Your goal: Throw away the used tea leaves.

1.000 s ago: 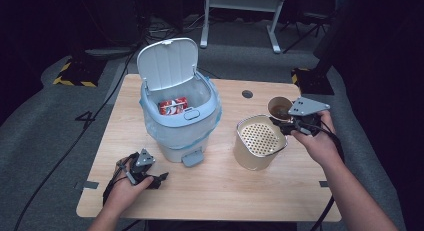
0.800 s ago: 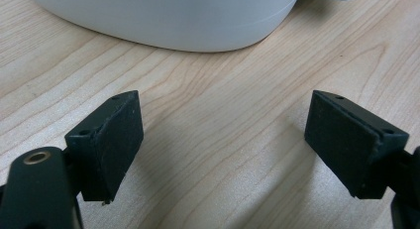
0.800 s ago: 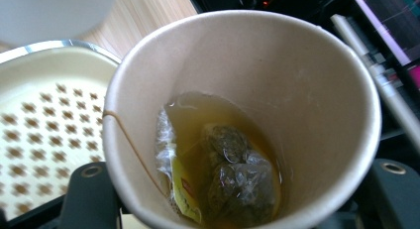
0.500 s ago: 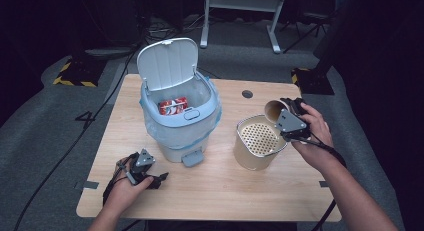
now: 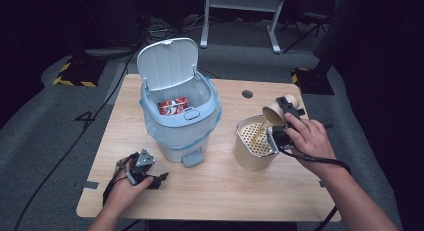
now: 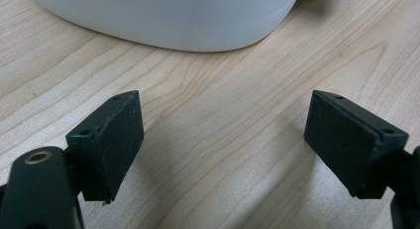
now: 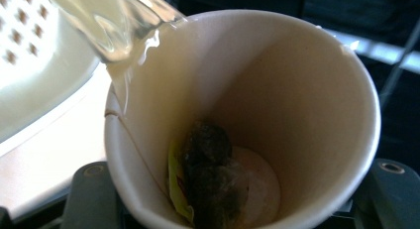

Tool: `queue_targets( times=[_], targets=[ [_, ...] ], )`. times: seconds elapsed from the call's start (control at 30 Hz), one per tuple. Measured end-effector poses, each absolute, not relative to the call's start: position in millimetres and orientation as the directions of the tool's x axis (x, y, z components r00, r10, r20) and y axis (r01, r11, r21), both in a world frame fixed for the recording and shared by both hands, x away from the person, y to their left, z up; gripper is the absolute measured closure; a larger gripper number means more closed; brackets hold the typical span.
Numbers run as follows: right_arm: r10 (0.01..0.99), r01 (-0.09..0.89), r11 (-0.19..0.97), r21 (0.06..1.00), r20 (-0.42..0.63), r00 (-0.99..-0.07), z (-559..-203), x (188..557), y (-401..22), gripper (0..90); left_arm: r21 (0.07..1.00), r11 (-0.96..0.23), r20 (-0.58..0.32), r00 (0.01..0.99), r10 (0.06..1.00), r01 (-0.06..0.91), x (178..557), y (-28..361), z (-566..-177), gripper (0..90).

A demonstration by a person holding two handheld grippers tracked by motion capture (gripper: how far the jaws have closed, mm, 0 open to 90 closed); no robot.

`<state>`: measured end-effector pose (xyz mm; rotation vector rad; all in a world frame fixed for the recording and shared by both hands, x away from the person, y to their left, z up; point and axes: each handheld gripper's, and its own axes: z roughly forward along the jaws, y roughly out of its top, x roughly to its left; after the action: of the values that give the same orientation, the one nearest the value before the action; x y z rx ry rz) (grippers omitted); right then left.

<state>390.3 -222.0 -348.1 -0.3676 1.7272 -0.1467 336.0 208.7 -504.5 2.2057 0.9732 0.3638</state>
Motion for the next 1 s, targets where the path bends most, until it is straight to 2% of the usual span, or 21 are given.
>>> queue_targets(
  times=[0.13, 0.23, 0.4, 0.53, 0.67, 1.0],
  targets=[
    [-0.461, -0.128, 0.882, -0.454, -0.886, -0.036, -352.9, 386.1, -219.3, 33.8, 0.691, -0.482, -0.020, 0.681, 0.732, 0.538, 336.0, 208.7, -504.5, 15.8],
    [-0.582, -0.087, 0.805, -0.587, -0.809, 0.076, -358.3, 382.1, -217.2, 34.1, 0.691, -0.482, -0.020, 0.681, 0.732, 0.538, 336.0, 208.6, -504.5, 15.8],
    [-0.712, -0.016, 0.688, -0.725, -0.680, 0.176, -366.3, 378.5, -216.6, 34.5, 0.692, -0.481, -0.020, 0.681, 0.732, 0.539, 336.0, 208.6, -504.5, 15.8],
    [-0.765, 0.051, 0.627, -0.777, -0.602, 0.230, -368.3, 375.6, -217.5, 34.6, 0.691, -0.482, -0.020, 0.681, 0.732, 0.538, 336.0, 208.7, -504.6, 15.8],
    [-0.791, 0.065, 0.588, -0.806, -0.558, 0.251, -367.2, 372.4, -216.5, 34.7, 0.691, -0.482, -0.020, 0.681, 0.732, 0.539, 336.0, 208.6, -504.5, 15.8],
    [-0.789, 0.054, 0.588, -0.807, -0.557, 0.258, -366.5, 370.9, -214.0, 34.3, 0.691, -0.482, -0.020, 0.680, 0.733, 0.540, 336.0, 208.7, -504.5, 15.8]
  ],
)
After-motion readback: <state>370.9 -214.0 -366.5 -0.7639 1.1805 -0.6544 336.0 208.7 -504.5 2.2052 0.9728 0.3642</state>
